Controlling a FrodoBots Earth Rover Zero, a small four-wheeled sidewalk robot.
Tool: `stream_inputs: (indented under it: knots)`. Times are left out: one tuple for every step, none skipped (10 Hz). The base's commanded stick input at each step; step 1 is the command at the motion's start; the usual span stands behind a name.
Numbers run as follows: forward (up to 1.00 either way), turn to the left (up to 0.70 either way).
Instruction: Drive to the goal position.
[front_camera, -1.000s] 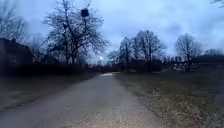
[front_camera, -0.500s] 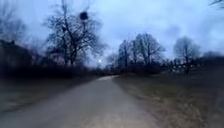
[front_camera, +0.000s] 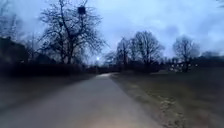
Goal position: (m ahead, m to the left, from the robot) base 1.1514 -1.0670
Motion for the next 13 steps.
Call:
stream_inputs:
  knots:
    - [1.0, 0.04]
    - [1.0, 0.04]
    - [1.0, 0.04]
    - [1.0, 0.04]
    - [1.0, 0.04]
    - [0.99, 0.04]
    - [0.97, 0.04]
    - [0.95, 0.04]
    - [0.92, 0.04]
    - [0.94, 0.16]
    - [1.0, 0.44]
    - [1.0, 0.35]
    - [1.0, 0.26]
